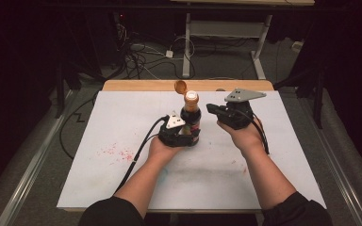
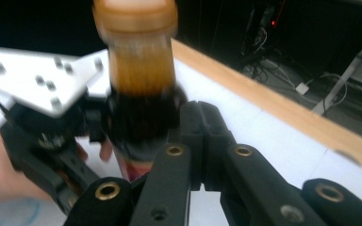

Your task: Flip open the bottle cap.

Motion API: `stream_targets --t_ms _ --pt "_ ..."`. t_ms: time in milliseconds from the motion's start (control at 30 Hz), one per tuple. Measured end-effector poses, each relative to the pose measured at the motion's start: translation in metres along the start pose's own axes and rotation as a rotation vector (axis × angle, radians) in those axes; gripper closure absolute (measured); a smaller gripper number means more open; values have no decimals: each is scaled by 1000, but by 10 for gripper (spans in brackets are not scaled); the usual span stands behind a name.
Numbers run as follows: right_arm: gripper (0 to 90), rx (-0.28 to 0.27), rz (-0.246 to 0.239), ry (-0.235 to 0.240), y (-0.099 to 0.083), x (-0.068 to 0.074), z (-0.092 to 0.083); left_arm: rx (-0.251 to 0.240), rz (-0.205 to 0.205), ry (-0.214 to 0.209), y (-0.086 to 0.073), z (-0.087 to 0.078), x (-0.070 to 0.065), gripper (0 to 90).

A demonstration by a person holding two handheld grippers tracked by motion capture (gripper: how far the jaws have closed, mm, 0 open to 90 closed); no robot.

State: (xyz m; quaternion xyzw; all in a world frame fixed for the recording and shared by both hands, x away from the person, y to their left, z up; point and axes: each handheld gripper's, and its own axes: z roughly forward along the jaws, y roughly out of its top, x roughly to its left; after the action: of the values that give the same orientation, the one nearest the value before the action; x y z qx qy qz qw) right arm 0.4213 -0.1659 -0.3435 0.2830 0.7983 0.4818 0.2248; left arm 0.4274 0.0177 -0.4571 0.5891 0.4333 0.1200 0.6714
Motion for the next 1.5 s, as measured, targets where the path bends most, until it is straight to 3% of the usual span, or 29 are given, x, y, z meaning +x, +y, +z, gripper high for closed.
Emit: stream_targets --t_ms 167,233,333,567,700,833,933,1133,1500 --pt "900 17 28 6 -28 -4 10 -15 -23 -16 0 -2 2 271" --pt "758 26 51 7 -40 -6 14 -12 -46 -25 0 -3 2 256" --pt "675 29 56 -12 -55 -7 17 2 -52 -32 -3 -4 3 185" --pt "333 28 102 -17 -84 -9 26 33 -82 -29 -12 -13 12 115" --pt "147 38 122 -5 -98 -8 29 56 -113 -12 -13 -20 18 30" --pt "2 55 139 -21 -111 -6 30 69 -111 4 -16 -30 24 0" --pt "2 70 159 -39 -122 -3 28 66 -94 21 -16 -42 28 0" --pt "2 64 156 -52 -140 0 14 68 -91 57 -16 -71 39 0" --pt "2 25 140 -122 -168 5 -44 43 -57 108 -20 -147 54 0"
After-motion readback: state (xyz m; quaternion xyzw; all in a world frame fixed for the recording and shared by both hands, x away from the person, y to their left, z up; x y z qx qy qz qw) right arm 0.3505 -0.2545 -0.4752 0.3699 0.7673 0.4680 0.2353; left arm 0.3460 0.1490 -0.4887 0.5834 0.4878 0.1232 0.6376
